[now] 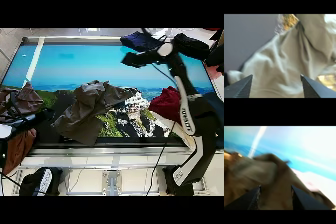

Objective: Fold the shirts.

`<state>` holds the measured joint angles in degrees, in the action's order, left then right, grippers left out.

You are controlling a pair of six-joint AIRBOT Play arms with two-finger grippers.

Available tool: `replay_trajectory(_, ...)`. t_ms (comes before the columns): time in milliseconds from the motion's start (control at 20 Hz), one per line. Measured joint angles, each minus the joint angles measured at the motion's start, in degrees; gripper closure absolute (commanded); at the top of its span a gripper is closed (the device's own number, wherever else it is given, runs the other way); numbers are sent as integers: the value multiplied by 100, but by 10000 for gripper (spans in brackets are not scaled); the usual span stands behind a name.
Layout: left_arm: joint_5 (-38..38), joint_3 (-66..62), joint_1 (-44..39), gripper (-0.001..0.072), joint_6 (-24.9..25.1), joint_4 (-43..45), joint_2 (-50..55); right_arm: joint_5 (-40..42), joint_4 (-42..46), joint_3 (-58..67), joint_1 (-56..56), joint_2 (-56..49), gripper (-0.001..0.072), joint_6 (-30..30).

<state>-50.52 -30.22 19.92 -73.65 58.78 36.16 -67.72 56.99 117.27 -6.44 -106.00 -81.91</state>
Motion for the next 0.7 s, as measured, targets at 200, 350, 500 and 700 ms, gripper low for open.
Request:
replay_trajectory(200,-785,-52,136,8,1585,11,481,-1471,874,-584,848,540,299,-219)
replay_trajectory(350,-1248,-63,164,7,2382,39,1054,-1735,1069,-1261,1036,682,299,-262)
replay_trajectory(500,-1246,-68,177,6,3012,98,1609,-1631,1001,-1764,905,737,299,-151)
replay_trajectory(700,-833,-68,177,9,3351,114,2155,-1290,938,-2000,562,769,299,-7)
